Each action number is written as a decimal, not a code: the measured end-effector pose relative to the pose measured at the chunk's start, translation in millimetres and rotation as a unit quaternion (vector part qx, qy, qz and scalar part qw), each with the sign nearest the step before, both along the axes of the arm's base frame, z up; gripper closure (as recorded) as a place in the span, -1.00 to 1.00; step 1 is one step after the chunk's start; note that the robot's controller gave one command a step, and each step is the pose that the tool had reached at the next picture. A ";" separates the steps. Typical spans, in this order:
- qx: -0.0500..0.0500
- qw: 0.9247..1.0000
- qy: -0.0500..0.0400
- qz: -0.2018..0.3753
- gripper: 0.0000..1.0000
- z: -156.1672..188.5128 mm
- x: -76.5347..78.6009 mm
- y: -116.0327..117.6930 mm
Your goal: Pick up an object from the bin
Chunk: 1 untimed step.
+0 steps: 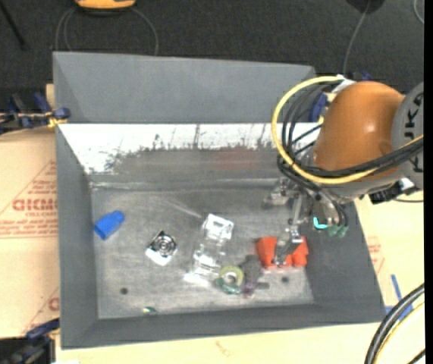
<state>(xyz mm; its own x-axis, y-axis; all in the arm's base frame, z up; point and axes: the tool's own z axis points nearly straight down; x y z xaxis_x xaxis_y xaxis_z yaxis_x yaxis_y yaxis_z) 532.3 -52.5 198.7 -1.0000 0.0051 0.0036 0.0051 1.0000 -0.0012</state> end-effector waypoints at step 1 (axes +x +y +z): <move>-0.001 1.000 0.000 0.025 -1.00 -110.2 -23.2 -110.2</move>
Offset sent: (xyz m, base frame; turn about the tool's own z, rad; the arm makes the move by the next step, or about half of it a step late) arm -0.0210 -0.1040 -0.1060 -0.0582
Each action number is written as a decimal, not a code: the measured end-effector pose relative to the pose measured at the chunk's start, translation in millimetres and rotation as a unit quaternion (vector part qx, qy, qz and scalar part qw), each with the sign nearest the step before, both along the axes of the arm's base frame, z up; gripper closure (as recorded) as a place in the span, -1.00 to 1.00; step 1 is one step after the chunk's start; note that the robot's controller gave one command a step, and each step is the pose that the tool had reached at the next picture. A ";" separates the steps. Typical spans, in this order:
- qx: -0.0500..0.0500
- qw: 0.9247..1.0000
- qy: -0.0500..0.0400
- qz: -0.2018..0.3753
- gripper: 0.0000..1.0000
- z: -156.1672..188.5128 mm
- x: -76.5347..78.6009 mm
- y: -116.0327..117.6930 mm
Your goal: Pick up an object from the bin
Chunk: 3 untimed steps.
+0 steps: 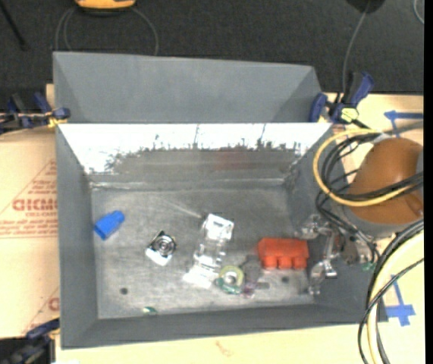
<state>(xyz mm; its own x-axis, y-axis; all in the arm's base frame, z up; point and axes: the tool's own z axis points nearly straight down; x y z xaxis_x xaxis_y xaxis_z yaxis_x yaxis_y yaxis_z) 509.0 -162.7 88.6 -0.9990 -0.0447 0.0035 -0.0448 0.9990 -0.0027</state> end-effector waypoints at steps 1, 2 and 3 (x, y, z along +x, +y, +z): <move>-0.001 1.000 -0.008 0.016 -1.00 -15.2 6.9 54.9; -0.001 1.000 -0.012 0.017 1.00 -12.3 9.7 53.5; -0.001 1.000 -0.007 -0.003 1.00 115.2 9.0 43.4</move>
Offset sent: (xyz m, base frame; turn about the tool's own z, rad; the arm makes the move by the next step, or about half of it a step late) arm 0.0033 0.0559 -0.0186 -0.0327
